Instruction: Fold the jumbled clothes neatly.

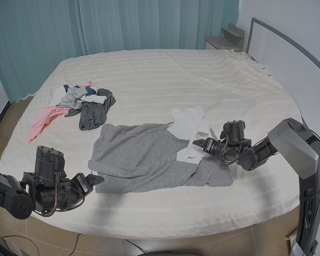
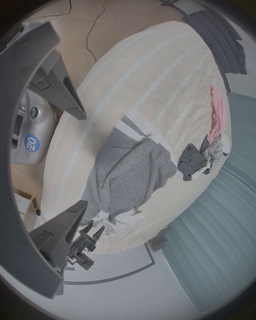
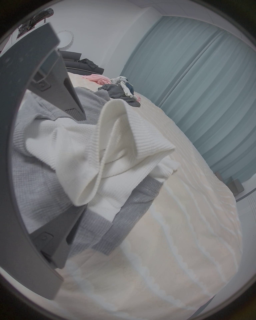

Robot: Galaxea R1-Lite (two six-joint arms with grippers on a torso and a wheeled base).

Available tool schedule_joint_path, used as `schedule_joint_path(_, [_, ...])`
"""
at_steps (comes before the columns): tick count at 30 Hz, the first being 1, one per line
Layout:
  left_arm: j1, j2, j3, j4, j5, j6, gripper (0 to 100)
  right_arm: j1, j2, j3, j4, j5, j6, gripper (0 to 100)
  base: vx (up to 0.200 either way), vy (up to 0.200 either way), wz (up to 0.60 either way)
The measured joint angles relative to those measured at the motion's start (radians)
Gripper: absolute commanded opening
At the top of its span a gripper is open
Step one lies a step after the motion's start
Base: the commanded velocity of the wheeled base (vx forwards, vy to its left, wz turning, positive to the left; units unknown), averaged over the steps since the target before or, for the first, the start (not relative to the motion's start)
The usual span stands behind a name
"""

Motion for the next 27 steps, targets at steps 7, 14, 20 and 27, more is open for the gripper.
schedule_joint_path(7, [0.000, 0.000, 0.001, 0.000, 0.000, 0.000, 100, 0.047, 0.010, -0.124, 0.088, 0.004, 0.079, 100, 0.000, 0.000, 0.00])
schedule_joint_path(14, [0.001, 0.000, 0.001, 0.000, 0.000, 0.000, 100, 0.089, -0.008, -0.234, 0.237, 0.024, 0.150, 100, 0.000, 0.000, 0.00])
schedule_joint_path(20, [0.001, 0.000, 0.000, 0.000, 0.000, 0.000, 100, 0.114, -0.008, -0.331, 0.289, 0.048, 0.185, 100, 0.000, 0.000, 0.00])
schedule_joint_path(27, [0.002, 0.002, 0.000, -0.001, -0.001, 0.002, 100, 0.108, -0.013, -0.357, 0.301, 0.025, 0.220, 100, 0.000, 0.000, 0.00])
